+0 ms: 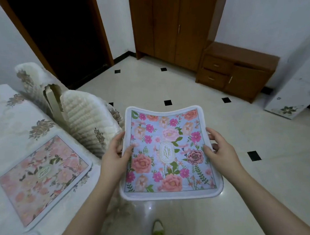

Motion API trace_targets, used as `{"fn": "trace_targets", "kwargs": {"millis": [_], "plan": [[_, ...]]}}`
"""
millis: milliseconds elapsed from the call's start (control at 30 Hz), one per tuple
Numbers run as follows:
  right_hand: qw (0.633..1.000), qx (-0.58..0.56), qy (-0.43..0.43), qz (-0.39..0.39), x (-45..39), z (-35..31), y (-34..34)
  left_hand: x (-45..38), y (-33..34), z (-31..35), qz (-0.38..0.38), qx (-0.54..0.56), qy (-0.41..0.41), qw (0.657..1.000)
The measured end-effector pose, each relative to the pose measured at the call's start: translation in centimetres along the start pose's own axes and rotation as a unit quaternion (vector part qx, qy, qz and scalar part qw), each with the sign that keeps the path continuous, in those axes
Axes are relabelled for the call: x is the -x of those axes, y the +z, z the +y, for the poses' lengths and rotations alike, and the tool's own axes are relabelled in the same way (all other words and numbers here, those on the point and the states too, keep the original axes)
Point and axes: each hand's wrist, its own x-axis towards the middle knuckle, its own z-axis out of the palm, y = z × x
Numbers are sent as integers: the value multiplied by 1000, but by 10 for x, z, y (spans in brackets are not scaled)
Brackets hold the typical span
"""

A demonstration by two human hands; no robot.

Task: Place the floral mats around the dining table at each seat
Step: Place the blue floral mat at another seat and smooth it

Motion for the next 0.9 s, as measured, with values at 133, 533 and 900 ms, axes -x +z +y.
{"fn": "trace_targets", "kwargs": {"millis": [133, 533, 900], "plan": [[1000, 7, -1, 1, -41, -17, 18, -47, -12, 3, 1, -5, 6, 1000], [1000, 7, -2, -18, -170, -24, 37, -163, 7, 12, 10, -24, -9, 1000], [995, -2, -37, -87, -352, -24, 21, -285, 62, 56, 76, -30, -51, 995]]}}
